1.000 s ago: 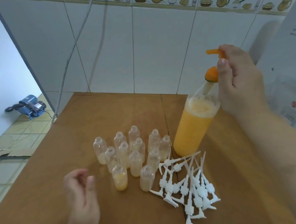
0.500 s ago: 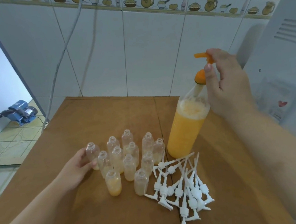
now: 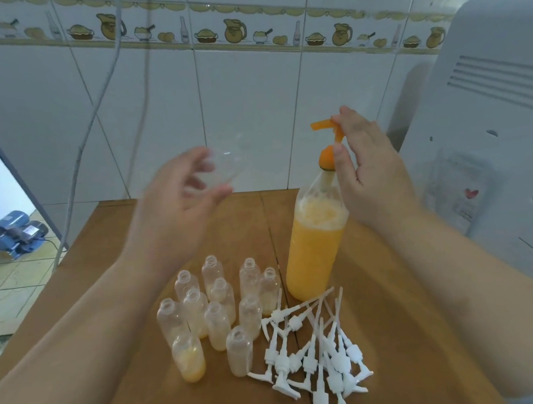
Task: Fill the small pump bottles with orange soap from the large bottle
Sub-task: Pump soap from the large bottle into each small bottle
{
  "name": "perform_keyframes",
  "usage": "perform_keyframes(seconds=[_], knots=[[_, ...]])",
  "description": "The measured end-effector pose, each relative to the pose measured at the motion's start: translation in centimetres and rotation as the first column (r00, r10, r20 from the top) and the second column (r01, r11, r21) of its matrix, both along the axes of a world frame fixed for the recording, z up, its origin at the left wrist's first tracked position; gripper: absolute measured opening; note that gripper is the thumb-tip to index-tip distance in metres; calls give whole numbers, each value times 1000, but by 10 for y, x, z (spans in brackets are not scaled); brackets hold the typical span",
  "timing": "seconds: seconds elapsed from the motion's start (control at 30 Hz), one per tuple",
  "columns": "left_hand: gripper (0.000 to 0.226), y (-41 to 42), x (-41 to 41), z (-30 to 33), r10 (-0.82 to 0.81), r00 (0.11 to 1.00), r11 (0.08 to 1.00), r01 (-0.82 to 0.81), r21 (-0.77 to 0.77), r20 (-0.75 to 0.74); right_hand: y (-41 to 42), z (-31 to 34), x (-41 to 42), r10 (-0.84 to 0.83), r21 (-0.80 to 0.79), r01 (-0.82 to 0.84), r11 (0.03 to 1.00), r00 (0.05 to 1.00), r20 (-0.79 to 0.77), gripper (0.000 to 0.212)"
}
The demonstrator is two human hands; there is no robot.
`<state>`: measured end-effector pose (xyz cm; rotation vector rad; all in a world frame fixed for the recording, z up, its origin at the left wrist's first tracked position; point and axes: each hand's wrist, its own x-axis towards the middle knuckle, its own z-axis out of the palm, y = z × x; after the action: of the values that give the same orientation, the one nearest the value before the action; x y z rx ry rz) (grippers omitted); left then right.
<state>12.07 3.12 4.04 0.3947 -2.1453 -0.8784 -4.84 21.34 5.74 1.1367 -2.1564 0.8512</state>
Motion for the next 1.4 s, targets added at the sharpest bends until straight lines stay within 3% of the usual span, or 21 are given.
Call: perform_keyframes(seconds=[0.2, 0.4, 0.63, 0.8, 0.93, 1.13, 1.4], knots=[[50, 29, -53, 17, -122, 986, 989, 130, -65, 115, 1, 1, -1, 3, 17, -3, 1000, 1000, -10, 44], [51, 31, -67, 19, -100, 985, 980, 123, -159, 140, -2, -3, 1, 3, -9, -3, 1000, 1000, -24, 46], [53, 30, -70, 25, -15, 979, 909, 99, -404, 205, -11, -19, 1, -19, -114, 18, 993, 1000, -9, 39], [54, 27, -70, 26, -4, 960, 901, 125, -416, 280, -13, -15, 3, 8, -94, -5, 996, 999, 32, 41], [53, 25, -72, 37, 14, 974, 867, 101, -488, 227, -7, 6, 0, 48, -120, -48, 992, 999, -4, 44], [53, 30, -74, 31, 1, 973, 873, 112, -476, 230, -17, -20, 1, -25, -189, 27, 982, 1000, 16, 41], [56, 27, -71, 41, 32, 971, 828, 108, -550, 238, -10, 2, -4, 49, -99, -51, 994, 998, -24, 53]])
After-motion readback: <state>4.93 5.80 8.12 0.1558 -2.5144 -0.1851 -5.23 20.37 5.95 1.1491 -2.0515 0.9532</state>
